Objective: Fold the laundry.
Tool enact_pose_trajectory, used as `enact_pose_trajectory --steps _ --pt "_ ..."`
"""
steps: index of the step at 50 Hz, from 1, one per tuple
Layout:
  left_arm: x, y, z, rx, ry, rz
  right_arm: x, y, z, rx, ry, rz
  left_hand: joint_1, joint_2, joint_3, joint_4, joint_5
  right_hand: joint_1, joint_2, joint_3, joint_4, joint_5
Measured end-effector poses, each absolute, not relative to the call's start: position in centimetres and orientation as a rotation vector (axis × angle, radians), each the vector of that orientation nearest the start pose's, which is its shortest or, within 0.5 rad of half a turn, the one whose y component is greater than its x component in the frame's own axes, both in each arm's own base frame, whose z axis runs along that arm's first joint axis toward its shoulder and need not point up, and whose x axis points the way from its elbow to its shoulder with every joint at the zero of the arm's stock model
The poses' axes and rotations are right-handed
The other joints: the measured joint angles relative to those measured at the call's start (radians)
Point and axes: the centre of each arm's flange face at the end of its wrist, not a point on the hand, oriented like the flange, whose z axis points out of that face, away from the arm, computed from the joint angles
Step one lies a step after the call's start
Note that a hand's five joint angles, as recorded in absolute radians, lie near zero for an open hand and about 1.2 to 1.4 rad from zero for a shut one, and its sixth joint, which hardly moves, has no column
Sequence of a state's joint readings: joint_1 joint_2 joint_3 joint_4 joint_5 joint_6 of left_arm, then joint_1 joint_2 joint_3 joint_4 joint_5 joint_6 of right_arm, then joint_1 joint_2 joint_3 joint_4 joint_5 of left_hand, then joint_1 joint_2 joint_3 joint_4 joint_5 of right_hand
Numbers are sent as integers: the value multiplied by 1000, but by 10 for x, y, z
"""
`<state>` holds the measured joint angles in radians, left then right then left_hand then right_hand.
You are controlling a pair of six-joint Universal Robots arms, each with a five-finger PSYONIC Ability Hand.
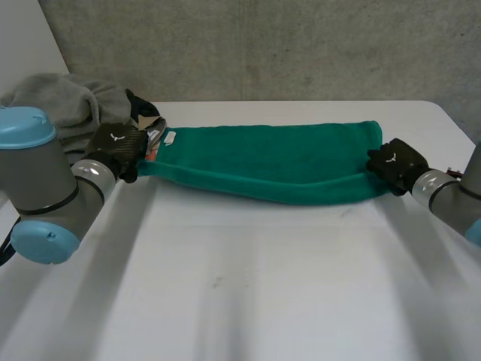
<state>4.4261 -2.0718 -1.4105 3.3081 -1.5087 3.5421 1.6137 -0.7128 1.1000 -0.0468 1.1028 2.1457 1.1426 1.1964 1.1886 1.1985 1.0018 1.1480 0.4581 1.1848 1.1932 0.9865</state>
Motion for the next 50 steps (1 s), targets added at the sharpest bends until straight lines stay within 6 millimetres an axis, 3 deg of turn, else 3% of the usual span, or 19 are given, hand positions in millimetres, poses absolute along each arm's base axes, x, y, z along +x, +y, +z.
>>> enact_pose_trajectory --steps 5,9,12,16,19,23,29,33,37,38,40,41,42,43,47,50 --pt "-240 -328 197 887 2265 -1953 172 -410 145 -1651 2208 -1790 0 0 0 0 0 0 0 1 3 0" --pt "-236 -311 198 955 2319 -1850 153 -383 165 -1595 2367 -1561 0 1 0 0 0 0 0 1 4 3" --pt "-231 -292 197 1044 2366 -1711 138 -356 175 -1586 2502 -1323 0 1 0 0 0 0 0 2 5 5" --pt "-217 -250 188 1273 2467 -1314 113 -308 181 -1702 2689 -855 0 1 0 0 0 0 0 2 5 6" --pt "-214 -237 184 1366 2490 -1182 110 -298 180 -1746 2711 -771 0 1 0 0 0 0 0 2 5 17" --pt "-218 -237 179 1436 2473 -1132 111 -297 176 -1770 2733 -829 0 1 0 0 0 0 0 2 5 25" --pt "-237 -283 180 1343 2327 -1304 127 -335 167 -1715 2738 -1223 0 1 0 0 0 0 0 2 5 27" --pt "-251 -320 204 1198 2216 -1517 136 -369 181 -1645 2731 -1549 0 1 0 0 0 0 0 3 6 27" --pt "-263 -353 251 1011 2079 -1811 141 -405 219 -1480 2680 -1974 0 1 1 0 0 0 0 4 6 31" --pt "-266 -365 278 910 1999 -1963 143 -419 244 -1351 2613 -2208 0 1 1 1 0 0 0 4 6 31" --pt "-268 -374 307 803 1909 -2116 145 -429 272 -1201 2514 -2431 0 1 1 1 0 0 0 4 6 31" --pt "-268 -380 331 711 1830 -2238 146 -435 294 -1077 2412 -2596 0 1 1 1 0 0 0 5 6 32" --pt "-268 -382 339 681 1803 -2276 146 -437 303 -1024 2363 -2662 0 1 1 1 0 0 0 5 6 32" --pt "-265 -386 372 552 1685 -2429 147 -441 333 -856 2184 -2855 0 1 1 1 0 0 0 5 6 32" --pt "-258 -388 417 354 1501 -2637 151 -442 380 -610 1833 -3102 0 1 1 1 0 0 0 5 6 34" --pt "-254 -389 425 307 1485 -2681 157 -441 389 -568 1709 -3139 0 1 1 1 0 0 0 5 6 42"
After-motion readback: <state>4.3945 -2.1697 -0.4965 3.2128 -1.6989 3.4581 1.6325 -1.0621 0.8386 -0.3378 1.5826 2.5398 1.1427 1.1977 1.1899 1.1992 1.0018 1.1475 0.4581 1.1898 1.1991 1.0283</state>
